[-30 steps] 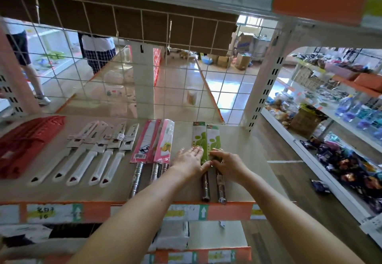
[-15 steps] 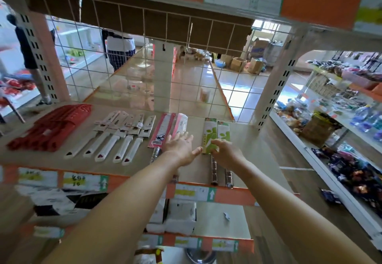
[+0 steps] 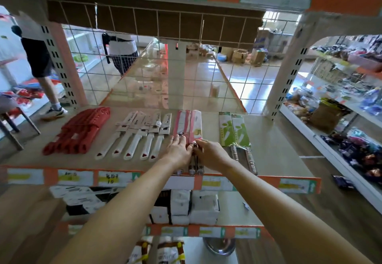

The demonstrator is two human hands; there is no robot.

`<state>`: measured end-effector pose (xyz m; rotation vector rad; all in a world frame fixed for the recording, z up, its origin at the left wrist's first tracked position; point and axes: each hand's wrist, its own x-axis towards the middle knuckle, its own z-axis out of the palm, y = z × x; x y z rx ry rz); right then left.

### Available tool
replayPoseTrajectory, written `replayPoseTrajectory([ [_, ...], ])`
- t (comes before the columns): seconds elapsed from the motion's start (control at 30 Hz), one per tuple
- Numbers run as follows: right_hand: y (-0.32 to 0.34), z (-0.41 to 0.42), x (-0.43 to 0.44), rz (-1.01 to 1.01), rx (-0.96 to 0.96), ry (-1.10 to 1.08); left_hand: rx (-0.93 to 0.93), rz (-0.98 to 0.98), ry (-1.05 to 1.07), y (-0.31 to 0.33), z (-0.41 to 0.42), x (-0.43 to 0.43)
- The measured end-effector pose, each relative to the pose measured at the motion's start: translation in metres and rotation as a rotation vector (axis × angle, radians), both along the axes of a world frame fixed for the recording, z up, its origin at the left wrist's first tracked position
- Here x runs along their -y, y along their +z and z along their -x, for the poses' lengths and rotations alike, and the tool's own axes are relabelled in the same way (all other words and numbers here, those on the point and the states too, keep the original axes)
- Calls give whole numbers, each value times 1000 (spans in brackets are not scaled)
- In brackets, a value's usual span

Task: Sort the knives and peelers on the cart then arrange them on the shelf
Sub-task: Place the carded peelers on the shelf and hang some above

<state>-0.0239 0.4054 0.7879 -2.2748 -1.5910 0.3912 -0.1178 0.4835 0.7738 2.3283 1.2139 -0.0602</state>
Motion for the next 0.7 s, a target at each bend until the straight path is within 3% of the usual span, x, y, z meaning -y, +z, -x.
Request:
replayPoseTrajectory([
  [0.7, 1, -5, 6, -15, -99, -120, 65, 98, -52, 6, -15, 14],
])
